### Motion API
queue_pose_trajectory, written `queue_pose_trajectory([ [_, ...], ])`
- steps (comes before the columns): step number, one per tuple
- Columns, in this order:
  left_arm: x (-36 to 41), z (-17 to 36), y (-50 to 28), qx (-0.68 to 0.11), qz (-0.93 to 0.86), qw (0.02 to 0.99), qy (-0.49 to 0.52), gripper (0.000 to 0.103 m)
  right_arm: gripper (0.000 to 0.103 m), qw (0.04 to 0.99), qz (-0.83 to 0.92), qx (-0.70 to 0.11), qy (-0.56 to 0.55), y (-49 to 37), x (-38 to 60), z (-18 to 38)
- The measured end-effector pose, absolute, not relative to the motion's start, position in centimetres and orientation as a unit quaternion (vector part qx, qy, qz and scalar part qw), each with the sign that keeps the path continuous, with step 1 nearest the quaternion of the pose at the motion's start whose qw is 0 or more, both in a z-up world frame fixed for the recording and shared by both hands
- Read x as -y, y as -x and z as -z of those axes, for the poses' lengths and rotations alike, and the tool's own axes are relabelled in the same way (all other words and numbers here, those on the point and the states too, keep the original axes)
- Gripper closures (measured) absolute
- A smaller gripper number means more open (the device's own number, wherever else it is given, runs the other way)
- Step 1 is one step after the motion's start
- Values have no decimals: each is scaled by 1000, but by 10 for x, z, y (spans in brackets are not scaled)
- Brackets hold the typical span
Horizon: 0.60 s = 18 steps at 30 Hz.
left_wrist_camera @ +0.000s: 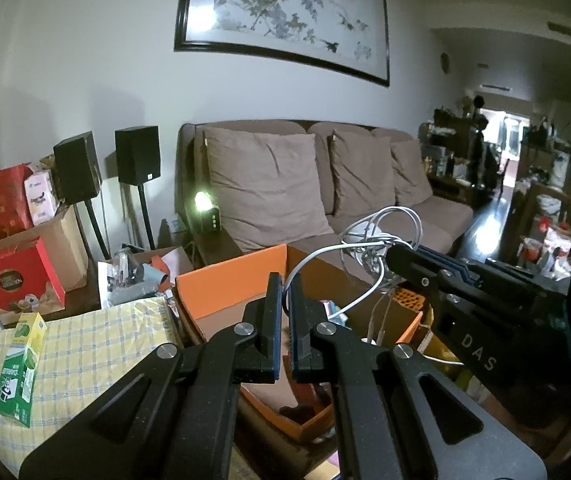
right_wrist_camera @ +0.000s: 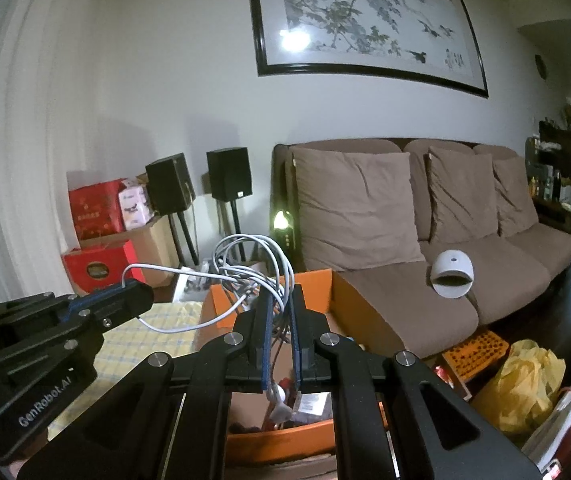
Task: Organize objects
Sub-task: 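Lower the cable into the orange box with both grippers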
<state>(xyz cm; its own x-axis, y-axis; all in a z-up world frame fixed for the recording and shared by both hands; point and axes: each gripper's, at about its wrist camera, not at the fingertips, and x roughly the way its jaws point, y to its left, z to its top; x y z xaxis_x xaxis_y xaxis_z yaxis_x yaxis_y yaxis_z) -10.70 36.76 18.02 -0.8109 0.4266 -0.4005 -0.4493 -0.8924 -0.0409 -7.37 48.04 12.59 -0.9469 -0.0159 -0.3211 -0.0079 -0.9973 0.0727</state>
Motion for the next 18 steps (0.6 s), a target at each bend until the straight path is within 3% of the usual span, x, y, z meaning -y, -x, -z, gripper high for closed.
queue_pose_trajectory([
  [18, -382, -124, 135, -57, -938, 212, 266, 100, 97, -21, 952, 63, -298, 127, -489, -61],
])
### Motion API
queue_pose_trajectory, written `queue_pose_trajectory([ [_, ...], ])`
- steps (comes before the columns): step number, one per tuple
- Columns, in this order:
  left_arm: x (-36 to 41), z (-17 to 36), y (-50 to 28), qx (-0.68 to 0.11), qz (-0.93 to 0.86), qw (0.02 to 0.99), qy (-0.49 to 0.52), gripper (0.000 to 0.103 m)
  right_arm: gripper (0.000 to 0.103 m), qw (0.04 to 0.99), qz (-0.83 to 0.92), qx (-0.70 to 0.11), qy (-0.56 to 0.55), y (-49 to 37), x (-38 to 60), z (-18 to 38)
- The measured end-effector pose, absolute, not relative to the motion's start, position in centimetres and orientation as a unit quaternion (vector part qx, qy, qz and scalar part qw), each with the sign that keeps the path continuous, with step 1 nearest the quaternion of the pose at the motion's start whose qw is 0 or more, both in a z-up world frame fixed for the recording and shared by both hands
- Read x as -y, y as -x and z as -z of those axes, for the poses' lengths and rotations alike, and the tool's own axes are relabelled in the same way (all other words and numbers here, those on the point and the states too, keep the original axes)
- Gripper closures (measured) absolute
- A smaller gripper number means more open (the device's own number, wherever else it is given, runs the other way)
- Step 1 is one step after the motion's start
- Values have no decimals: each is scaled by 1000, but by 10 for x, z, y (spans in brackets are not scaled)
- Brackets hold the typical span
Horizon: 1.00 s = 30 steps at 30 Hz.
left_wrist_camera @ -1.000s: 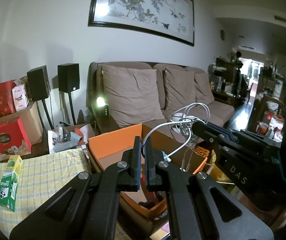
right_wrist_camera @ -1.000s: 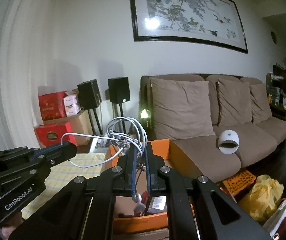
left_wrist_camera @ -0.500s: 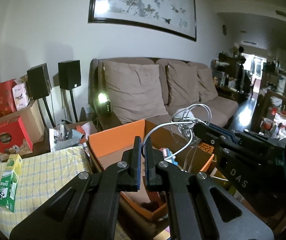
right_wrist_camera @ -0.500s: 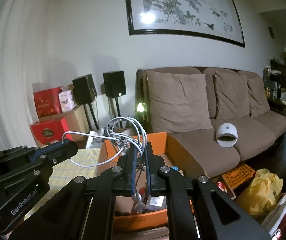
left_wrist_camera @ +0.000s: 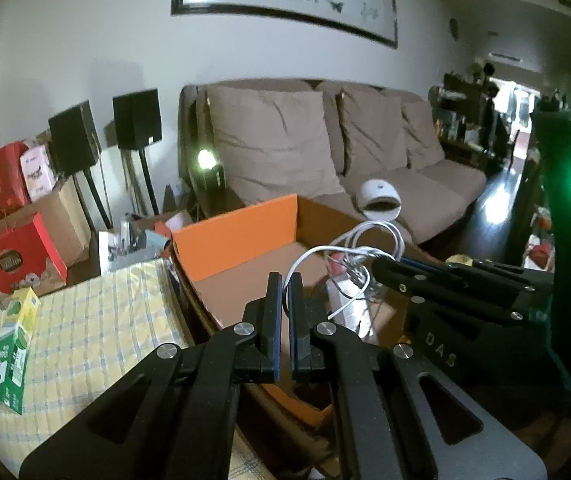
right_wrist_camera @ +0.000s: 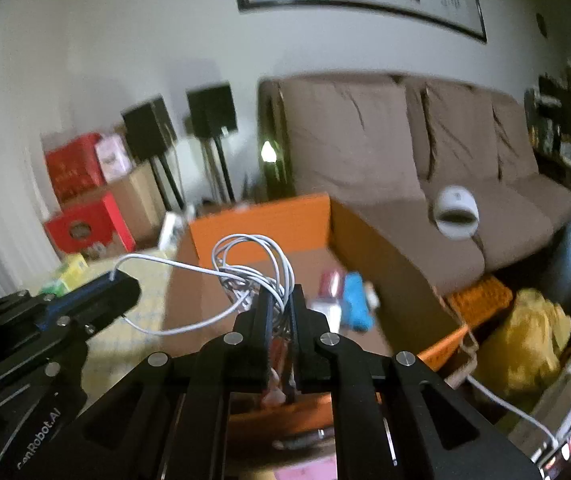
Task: Organize objects
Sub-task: 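Lower the cable into the orange box with both grippers, then open both grippers to release the cable beside the clear bottle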
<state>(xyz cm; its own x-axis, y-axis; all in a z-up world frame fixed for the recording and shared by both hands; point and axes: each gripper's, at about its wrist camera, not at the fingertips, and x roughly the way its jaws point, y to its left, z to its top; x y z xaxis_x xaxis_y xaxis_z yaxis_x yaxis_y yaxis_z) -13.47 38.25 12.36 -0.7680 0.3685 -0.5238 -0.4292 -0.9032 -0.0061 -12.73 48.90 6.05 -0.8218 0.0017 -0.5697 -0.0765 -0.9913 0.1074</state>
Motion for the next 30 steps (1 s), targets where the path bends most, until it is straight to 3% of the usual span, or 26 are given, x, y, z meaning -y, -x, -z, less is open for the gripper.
queue_pose_trajectory([
  [15, -393, -80, 152, -68, -910, 219, 345, 97, 95, 32, -920, -60, 385, 145, -490, -28],
  [19, -394, -77, 154, -74, -905, 218, 358, 76, 93, 38, -917, -65, 391, 146, -494, -27],
  [21, -393, -77, 154, -80, -905, 217, 357, 69, 86, 46, -916, -68, 393, 147, -495, -27],
  [23, -394, -79, 153, -82, -905, 217, 357, 56, 71, 52, -914, -74, 395, 146, -499, -27],
  [30, -387, -88, 154, -78, -899, 223, 369, 39, 53, 45, -910, -78, 405, 144, -505, -33],
])
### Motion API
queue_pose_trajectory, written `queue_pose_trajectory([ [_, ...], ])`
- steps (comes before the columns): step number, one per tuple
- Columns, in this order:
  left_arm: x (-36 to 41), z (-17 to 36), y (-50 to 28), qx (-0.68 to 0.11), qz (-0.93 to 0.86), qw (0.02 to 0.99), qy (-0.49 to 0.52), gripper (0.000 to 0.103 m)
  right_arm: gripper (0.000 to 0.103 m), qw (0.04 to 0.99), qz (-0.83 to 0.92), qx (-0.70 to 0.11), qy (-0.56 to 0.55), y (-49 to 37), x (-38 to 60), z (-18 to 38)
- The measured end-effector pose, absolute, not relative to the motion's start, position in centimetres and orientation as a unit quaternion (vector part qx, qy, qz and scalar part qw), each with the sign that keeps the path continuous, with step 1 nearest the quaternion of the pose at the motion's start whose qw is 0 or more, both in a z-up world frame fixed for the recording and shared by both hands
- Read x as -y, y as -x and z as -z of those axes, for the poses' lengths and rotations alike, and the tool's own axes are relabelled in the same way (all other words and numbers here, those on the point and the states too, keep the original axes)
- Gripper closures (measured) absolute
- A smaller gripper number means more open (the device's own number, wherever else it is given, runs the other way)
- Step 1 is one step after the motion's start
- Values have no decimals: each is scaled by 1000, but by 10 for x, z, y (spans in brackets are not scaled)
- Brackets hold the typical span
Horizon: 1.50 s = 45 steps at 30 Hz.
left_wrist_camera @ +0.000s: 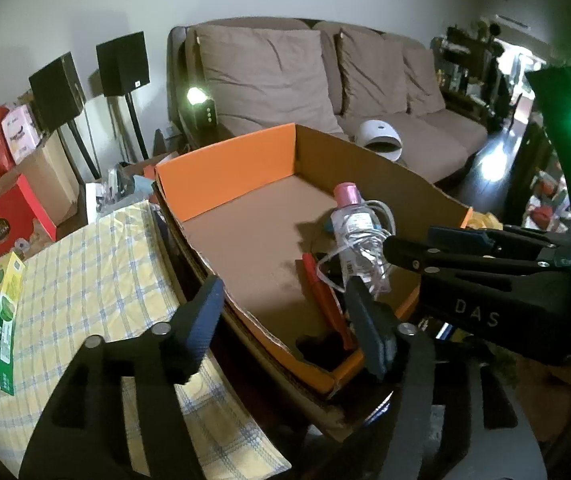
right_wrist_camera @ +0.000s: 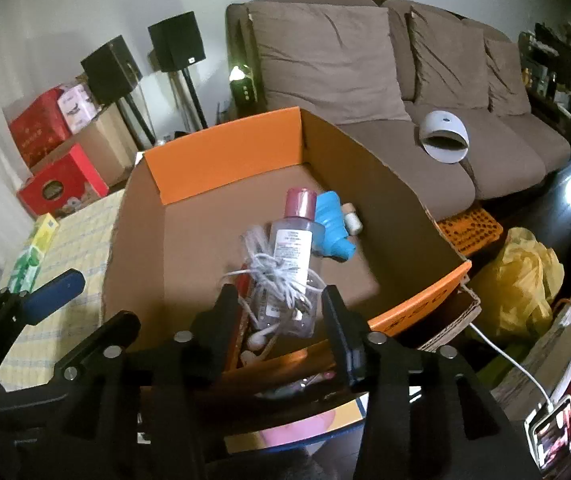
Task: Organize objects
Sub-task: 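Open both grippers to release the cable beside the clear bottle, then move the left gripper to the white feather duster on the table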
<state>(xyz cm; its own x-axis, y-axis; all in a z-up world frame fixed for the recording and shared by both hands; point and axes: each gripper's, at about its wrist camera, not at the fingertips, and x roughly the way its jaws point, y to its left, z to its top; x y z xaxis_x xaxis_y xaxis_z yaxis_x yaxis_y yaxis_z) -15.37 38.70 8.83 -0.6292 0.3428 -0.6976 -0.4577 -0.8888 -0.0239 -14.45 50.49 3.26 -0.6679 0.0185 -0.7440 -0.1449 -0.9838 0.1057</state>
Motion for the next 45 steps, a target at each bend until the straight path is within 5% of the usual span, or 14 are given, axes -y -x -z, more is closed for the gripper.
queue_pose_trajectory([
  [13, -364, -99, 171, 52, -822, 326, 464, 30, 45, 67, -905, -38, 418, 141, -507, -36],
  [28, -309, -128, 164, -16, -916, 173, 362, 23, 45, 56, -913, -49, 400, 134, -502, -47],
  [40, -158, -146, 137, 42, -955, 24, 292, 17, 29, 55, -923, -47, 378, 129, -500, -61],
  [45, -68, -159, 129, 126, -951, -34, 282, 14, 20, 53, -931, -32, 361, 123, -497, -70],
])
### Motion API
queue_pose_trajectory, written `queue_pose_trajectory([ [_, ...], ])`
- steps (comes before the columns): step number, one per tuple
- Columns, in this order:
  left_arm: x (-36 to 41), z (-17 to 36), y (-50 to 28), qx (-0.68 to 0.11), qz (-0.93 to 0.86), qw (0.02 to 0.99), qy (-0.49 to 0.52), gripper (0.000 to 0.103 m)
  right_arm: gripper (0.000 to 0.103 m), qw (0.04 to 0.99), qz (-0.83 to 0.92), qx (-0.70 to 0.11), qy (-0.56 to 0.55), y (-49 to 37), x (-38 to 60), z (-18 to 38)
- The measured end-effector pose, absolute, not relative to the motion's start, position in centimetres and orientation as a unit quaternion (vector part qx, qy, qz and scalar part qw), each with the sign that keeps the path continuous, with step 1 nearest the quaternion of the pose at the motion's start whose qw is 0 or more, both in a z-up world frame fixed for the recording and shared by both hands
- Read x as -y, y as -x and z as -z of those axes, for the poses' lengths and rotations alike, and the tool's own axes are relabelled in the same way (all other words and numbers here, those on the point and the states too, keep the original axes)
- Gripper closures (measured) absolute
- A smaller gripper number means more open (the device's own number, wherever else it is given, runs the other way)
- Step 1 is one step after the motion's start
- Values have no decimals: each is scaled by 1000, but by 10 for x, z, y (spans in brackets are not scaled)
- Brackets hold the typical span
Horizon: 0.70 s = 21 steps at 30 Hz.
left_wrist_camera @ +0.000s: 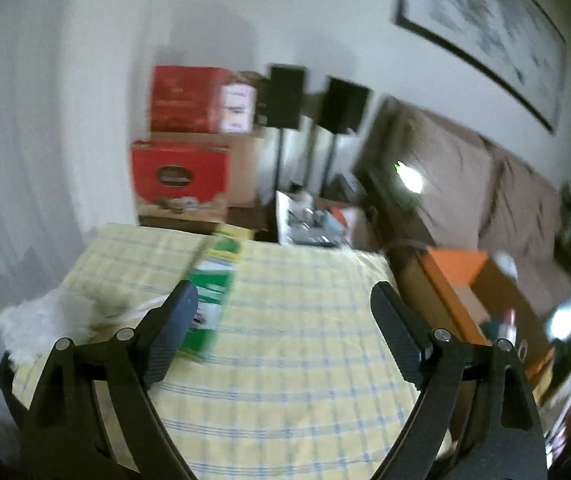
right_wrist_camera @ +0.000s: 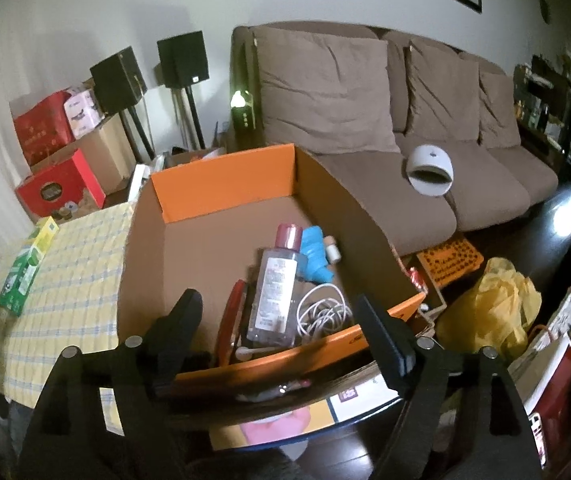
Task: Organize objects
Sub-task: 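Move the left gripper to the white feather duster on the table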
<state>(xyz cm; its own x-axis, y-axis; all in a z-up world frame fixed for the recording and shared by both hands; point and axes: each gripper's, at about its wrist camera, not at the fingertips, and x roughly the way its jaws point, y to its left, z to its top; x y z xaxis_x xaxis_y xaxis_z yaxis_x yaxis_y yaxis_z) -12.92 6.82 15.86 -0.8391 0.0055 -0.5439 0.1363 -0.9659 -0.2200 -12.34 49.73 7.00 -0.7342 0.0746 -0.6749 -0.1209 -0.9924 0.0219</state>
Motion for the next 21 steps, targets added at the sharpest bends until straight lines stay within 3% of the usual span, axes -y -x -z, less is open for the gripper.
queue_pose_trajectory([
  [6, 17, -159, 118, -148, 948, 93, -267, 10, 14, 69, -937, -17, 343, 113, -496, -85],
  [12, 120, -130, 99, -164, 933, 198, -254, 10, 4, 20, -947, -25, 319, 98, -459, -100],
  [21, 233, -37, 90, -293, 874, 203, -331, 10, 2, -133, -910, -23, 392, 143, -292, -58],
])
